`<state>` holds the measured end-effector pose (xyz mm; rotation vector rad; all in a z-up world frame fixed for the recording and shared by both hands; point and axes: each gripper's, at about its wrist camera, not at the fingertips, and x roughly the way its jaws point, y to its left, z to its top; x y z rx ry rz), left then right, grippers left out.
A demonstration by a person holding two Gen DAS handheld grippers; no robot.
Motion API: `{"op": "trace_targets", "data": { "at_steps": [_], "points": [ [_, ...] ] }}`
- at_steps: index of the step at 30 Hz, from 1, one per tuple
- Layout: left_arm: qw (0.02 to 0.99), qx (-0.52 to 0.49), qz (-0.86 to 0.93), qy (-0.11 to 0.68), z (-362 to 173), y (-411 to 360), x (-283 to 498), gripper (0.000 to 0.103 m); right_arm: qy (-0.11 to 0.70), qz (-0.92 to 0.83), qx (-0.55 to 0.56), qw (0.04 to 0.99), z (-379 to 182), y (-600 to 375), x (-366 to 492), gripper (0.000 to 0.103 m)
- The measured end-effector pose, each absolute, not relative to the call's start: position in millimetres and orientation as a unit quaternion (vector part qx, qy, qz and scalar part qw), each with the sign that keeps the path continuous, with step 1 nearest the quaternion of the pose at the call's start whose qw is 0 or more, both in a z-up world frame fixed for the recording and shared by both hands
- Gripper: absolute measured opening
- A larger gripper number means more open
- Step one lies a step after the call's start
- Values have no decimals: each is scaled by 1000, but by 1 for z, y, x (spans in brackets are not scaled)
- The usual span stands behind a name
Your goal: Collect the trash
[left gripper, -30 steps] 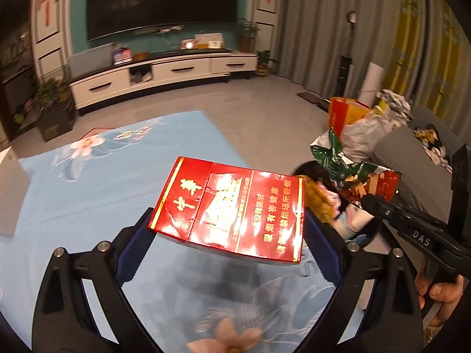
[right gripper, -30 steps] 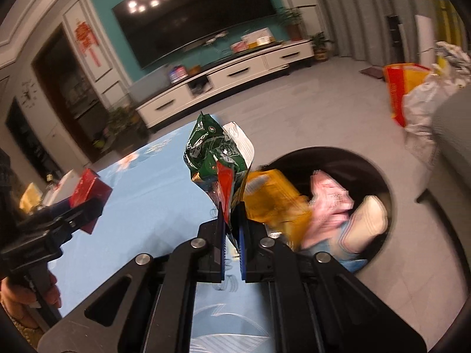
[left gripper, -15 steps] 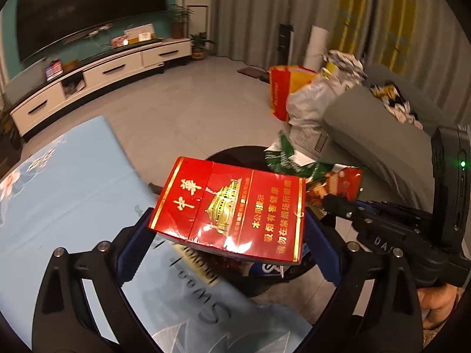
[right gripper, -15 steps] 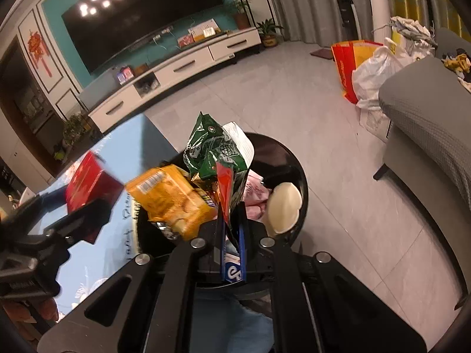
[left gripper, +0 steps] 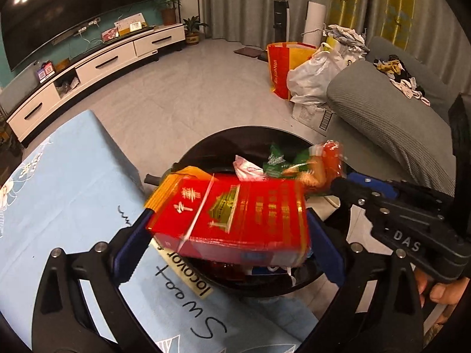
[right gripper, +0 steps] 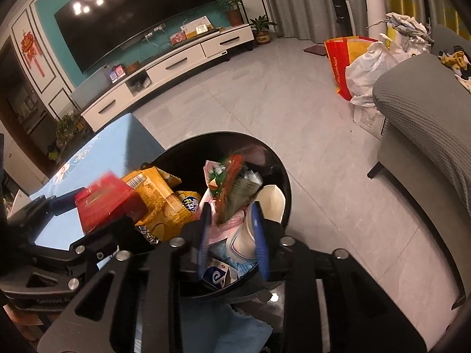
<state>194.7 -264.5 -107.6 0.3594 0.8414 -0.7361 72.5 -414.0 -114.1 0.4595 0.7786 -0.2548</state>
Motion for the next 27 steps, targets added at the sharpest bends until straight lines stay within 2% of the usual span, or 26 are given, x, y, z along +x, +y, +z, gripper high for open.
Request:
{"op": "trace_targets", "data": {
  "at_steps": [1,3,4,6,9,12,16,18,23,27],
  "points": [
    [834,169,-345,397,-105,-262,193,100,373,-124,221,893,-110,-414,70,35],
    [837,167,-340,395,-97,-256,191,100,366,-128,215,896,-100,-411,62,50],
    [840,166,-336,393,-92,-252,189,100,363,-130,211,898,-94,-410,59,55],
    [845,167,-325,390,-81,-245,183,100,354,-139,197,904,-80,-405,49,74],
    [855,163,-310,381,-63,-231,172,100,341,-147,179,911,-60,-398,34,87],
    [864,157,-300,372,-42,-217,159,100,328,-156,162,917,-36,-388,14,97],
    [880,147,-281,353,-14,-196,137,100,337,-162,148,916,-17,-376,-4,100],
    [884,142,-270,354,-1,-187,127,100,366,-152,158,905,-10,-370,-11,100],
    [909,169,-172,339,25,-168,92,100,380,-124,164,902,11,-352,-28,100],
    [902,131,-200,360,41,-149,77,100,376,-117,153,906,26,-335,-45,100]
  ]
}}
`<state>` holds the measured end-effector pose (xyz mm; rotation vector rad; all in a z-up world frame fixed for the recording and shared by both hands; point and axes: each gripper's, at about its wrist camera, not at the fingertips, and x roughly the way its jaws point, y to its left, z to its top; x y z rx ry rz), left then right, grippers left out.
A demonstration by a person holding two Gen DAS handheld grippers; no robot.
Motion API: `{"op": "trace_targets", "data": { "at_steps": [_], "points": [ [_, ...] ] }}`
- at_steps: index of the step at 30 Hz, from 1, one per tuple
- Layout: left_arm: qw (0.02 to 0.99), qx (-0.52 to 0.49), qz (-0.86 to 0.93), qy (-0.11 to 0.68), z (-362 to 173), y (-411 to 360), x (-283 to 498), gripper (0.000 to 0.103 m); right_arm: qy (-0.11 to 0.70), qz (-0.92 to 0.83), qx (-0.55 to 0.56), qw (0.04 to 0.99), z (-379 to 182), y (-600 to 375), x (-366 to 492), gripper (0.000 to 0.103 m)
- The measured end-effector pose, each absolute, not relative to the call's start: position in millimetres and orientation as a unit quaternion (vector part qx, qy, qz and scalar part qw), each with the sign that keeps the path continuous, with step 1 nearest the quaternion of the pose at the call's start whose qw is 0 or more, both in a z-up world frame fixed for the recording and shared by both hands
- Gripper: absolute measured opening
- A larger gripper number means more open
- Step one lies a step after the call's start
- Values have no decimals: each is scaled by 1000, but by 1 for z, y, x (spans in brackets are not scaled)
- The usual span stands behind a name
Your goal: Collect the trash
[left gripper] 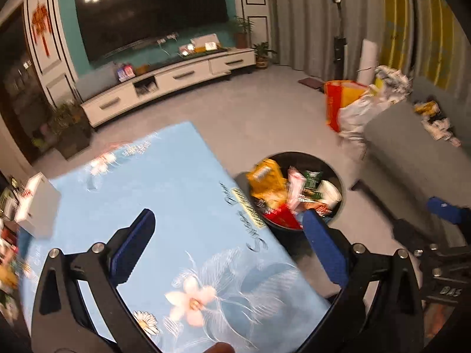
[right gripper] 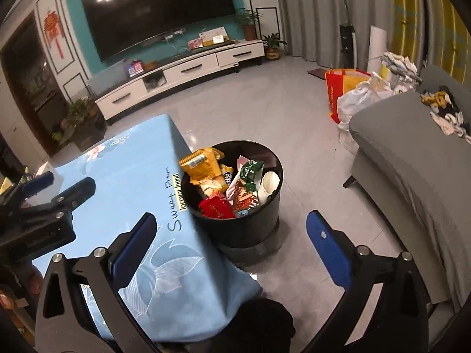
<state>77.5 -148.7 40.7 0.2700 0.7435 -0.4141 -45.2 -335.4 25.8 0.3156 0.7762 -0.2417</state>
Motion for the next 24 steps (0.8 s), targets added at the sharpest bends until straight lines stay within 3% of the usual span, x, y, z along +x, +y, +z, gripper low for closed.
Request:
{"op": "trace_targets", "data": {
  "at_steps": [7,24],
  "points": [
    [912,112,-190,347,64,-127,44,100,362,-115,134,915,50,-317,-67,100],
    [918,104,-178,338,73,-105,30,100,372,-117,108,914,46,-301,-65,100]
  ]
}}
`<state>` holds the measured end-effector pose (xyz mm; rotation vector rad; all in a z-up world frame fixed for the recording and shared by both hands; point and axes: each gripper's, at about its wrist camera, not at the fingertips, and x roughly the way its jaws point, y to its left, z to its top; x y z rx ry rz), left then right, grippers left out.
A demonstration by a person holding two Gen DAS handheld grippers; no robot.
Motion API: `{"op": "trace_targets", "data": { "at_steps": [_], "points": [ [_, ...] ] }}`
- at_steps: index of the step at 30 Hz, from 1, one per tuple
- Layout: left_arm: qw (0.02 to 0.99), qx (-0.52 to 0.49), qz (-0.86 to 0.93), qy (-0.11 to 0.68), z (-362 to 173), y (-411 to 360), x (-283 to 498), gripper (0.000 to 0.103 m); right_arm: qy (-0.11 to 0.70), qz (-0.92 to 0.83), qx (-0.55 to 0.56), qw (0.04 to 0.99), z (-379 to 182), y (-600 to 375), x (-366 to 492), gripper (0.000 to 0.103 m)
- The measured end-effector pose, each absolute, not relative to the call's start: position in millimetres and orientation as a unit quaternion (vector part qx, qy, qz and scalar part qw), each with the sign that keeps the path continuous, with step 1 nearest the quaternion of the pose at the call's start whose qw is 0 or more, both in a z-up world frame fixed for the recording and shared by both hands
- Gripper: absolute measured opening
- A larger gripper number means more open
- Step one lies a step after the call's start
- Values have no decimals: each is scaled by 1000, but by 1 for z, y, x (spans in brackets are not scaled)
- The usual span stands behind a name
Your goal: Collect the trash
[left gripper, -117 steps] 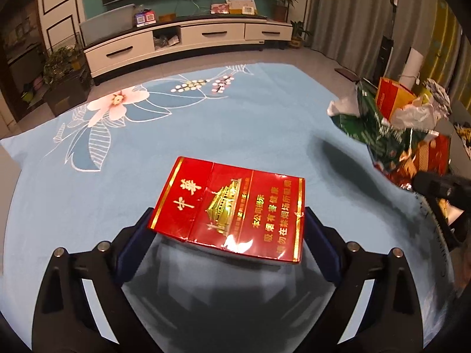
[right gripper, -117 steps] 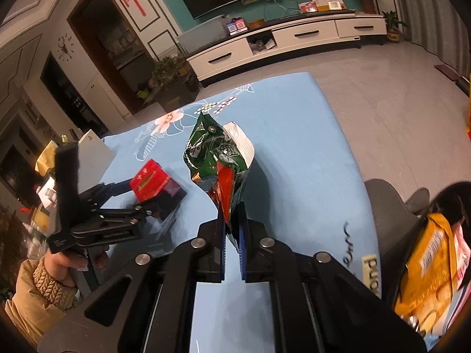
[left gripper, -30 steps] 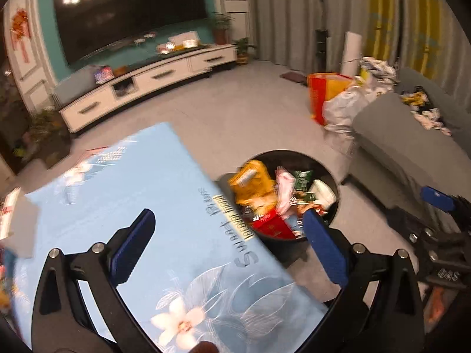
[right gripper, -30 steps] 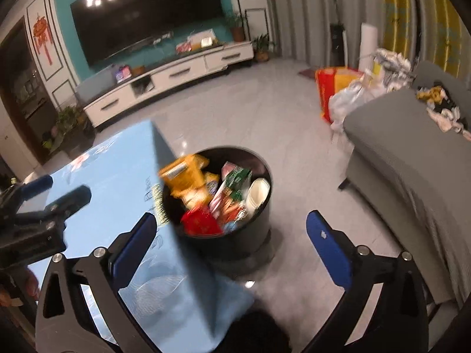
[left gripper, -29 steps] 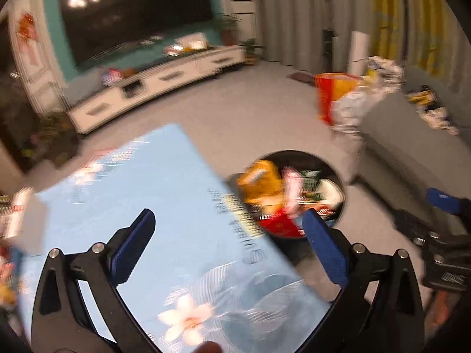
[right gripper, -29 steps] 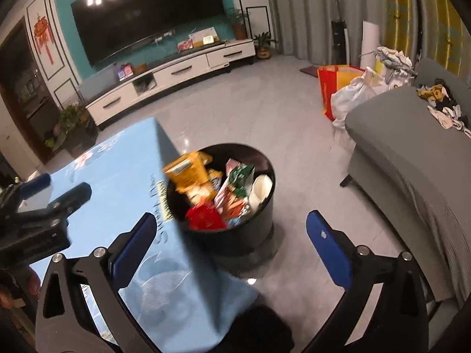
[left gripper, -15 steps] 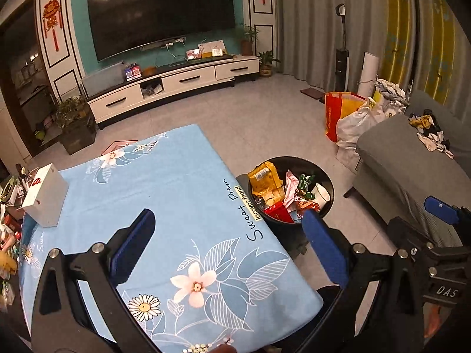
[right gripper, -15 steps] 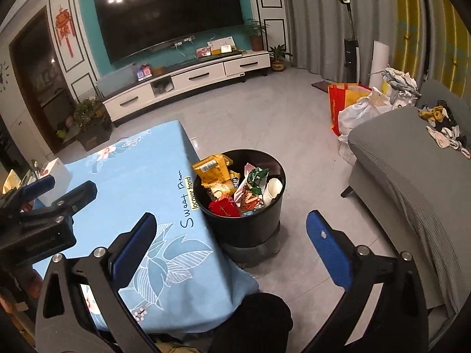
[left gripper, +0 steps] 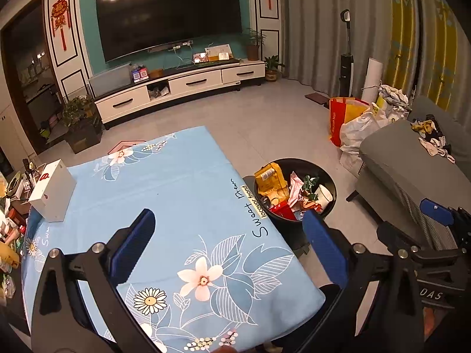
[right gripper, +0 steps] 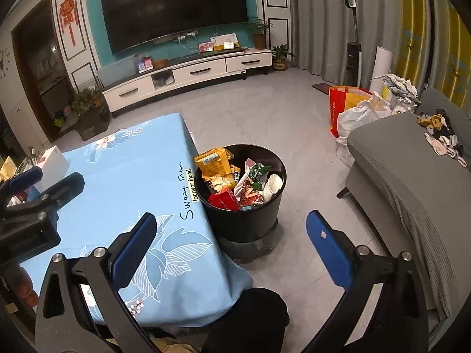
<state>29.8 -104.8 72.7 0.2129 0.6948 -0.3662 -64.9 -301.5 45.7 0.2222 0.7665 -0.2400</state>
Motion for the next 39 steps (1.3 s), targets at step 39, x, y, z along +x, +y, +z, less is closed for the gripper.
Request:
{"op": "trace_targets", "data": {
  "at_steps": [39],
  "points": [
    [922,101,-159,339,74,-99,37,100,372,-109,102,916,44,-299,-58,100]
  ]
}}
